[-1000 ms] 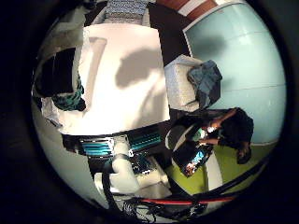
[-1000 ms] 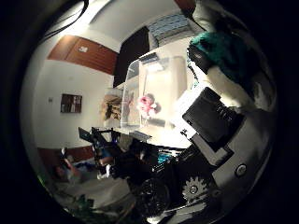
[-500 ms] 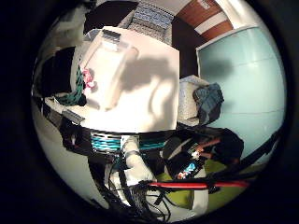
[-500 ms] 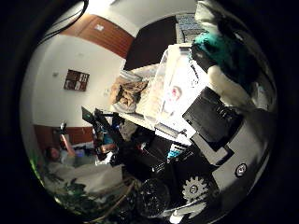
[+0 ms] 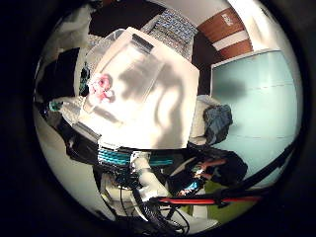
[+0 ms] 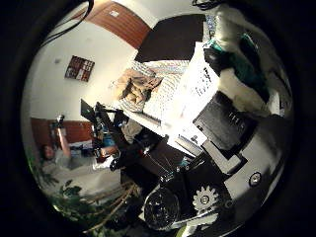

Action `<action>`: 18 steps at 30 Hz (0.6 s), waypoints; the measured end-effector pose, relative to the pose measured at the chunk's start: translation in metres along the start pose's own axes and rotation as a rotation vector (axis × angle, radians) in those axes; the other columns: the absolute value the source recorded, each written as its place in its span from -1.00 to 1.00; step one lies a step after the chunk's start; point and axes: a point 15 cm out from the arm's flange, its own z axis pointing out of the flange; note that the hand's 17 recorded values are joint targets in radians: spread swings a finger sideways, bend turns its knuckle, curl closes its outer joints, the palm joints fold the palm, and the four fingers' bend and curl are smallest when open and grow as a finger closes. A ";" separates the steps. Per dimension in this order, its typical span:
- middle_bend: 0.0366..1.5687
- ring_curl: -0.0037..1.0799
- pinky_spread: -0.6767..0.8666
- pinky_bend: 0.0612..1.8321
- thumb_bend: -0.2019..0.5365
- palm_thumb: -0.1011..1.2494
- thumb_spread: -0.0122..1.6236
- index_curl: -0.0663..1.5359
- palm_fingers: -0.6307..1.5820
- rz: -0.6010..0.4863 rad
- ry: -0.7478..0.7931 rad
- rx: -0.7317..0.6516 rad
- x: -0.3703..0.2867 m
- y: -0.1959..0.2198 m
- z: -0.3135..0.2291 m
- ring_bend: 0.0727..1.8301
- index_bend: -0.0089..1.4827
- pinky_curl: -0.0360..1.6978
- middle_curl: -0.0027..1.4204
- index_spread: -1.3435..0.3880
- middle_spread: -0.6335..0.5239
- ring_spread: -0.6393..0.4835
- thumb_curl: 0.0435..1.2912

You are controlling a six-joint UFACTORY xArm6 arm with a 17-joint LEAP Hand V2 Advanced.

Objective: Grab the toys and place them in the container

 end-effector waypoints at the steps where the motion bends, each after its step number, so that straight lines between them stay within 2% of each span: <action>1: 0.52 0.75 -0.43 0.31 -0.51 0.66 0.16 0.44 0.39 -0.001 0.001 -0.003 0.000 -0.001 0.002 0.41 0.35 0.39 0.56 0.16 -0.34 -0.38 0.11; 3: 0.50 0.73 -0.44 0.27 -0.51 0.61 0.23 0.44 0.38 -0.003 0.001 -0.002 0.001 -0.002 0.004 0.42 0.32 0.37 0.55 0.16 -0.34 -0.38 0.07; 5: 0.44 0.63 -0.49 0.19 -0.54 0.51 0.28 0.39 0.39 -0.003 -0.004 0.014 0.001 -0.007 0.003 0.39 0.20 0.30 0.49 0.16 -0.34 -0.38 -0.01; 7: 0.36 0.50 -0.58 0.10 -0.55 0.42 0.28 0.33 0.32 0.000 -0.003 0.020 0.004 -0.009 0.003 0.34 -0.02 0.21 0.40 0.15 -0.34 -0.41 -0.08; 8: 0.28 0.43 -0.66 0.05 -0.54 0.38 0.30 0.26 0.19 0.003 -0.001 0.013 0.006 -0.008 0.004 0.32 -0.28 0.15 0.34 0.13 -0.35 -0.42 -0.12; 10: 0.15 0.34 -0.73 0.03 -0.52 0.36 0.33 0.14 0.03 0.004 0.002 0.006 0.011 -0.008 0.005 0.27 -0.54 0.09 0.26 0.08 -0.35 -0.42 -0.17; 11: -0.01 0.29 -0.68 -0.02 -0.52 0.34 0.36 0.07 -0.17 0.002 0.004 0.003 0.013 -0.008 0.006 0.19 -0.61 0.08 0.18 0.04 -0.33 -0.37 -0.20; 12: -0.16 0.21 -0.55 -0.13 -0.52 0.32 0.37 -0.02 -0.30 0.000 0.007 -0.003 0.017 -0.007 0.007 0.08 -0.62 0.05 0.09 0.00 -0.28 -0.28 -0.23; 15: -0.45 0.01 -0.20 -0.19 -0.52 0.30 0.38 -0.18 -0.42 0.001 0.009 -0.012 0.021 -0.006 0.008 -0.12 -0.69 -0.01 -0.12 -0.03 -0.13 0.02 -0.29; 16: -0.54 -0.08 -0.02 -0.21 -0.52 0.28 0.38 -0.23 -0.43 -0.002 0.009 -0.013 0.021 -0.006 0.008 -0.20 -0.72 -0.05 -0.19 -0.04 -0.06 0.17 -0.30; 18: -0.64 -0.22 0.21 -0.24 -0.51 0.28 0.38 -0.32 -0.45 -0.011 0.009 -0.014 0.024 -0.006 0.008 -0.34 -0.75 -0.12 -0.29 -0.02 0.03 0.36 -0.33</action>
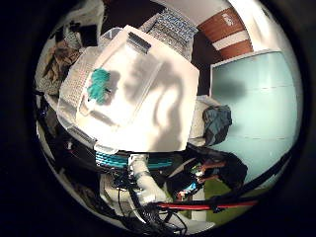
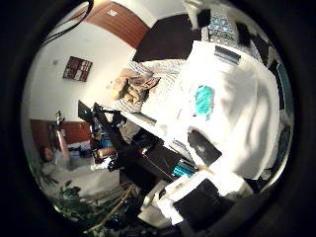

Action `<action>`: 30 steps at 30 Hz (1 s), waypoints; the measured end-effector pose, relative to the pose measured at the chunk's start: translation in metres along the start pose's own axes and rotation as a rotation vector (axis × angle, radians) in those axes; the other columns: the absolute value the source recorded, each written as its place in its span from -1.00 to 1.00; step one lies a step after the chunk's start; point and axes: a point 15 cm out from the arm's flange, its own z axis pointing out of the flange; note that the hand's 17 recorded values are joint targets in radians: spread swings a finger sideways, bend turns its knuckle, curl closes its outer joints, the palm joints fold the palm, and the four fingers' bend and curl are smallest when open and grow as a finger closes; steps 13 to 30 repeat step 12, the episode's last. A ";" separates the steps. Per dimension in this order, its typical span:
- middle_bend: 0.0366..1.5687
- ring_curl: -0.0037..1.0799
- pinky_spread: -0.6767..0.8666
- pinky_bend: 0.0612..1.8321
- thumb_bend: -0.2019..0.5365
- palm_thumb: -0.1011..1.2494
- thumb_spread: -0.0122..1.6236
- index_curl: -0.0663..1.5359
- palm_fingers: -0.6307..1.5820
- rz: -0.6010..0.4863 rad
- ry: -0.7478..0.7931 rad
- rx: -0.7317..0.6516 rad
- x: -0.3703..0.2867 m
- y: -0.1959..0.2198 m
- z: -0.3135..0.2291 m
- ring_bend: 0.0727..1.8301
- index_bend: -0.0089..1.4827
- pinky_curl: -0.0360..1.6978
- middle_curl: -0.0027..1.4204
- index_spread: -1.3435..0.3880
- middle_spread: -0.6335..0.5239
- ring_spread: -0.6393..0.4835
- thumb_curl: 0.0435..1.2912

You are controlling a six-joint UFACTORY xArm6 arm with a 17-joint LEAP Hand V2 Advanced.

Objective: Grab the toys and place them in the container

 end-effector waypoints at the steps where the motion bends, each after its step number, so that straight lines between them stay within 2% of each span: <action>1: -0.67 -0.26 0.30 -0.25 -0.51 0.27 0.38 -0.35 -0.45 -0.005 0.000 0.000 0.001 0.000 0.000 -0.37 -0.77 -0.15 -0.33 -0.02 0.06 0.41 -0.34; 5: -0.76 -0.39 0.48 -0.32 -0.51 0.26 0.36 -0.47 -0.45 -0.007 0.004 -0.002 0.004 0.002 -0.001 -0.49 -0.79 -0.27 -0.43 0.02 0.17 0.53 -0.37; 7: -0.78 -0.42 0.51 -0.34 -0.52 0.25 0.37 -0.50 -0.44 -0.007 0.008 -0.016 0.008 0.006 -0.002 -0.52 -0.79 -0.31 -0.45 0.03 0.20 0.55 -0.38; 12: -0.79 -0.47 0.50 -0.41 -0.51 0.21 0.37 -0.56 -0.43 0.007 0.015 -0.039 0.029 0.022 -0.012 -0.58 -0.78 -0.41 -0.48 0.04 0.22 0.54 -0.41; 30: -0.79 -0.47 0.50 -0.41 -0.51 0.21 0.37 -0.56 -0.43 0.007 0.015 -0.039 0.029 0.022 -0.012 -0.58 -0.78 -0.41 -0.48 0.04 0.22 0.54 -0.41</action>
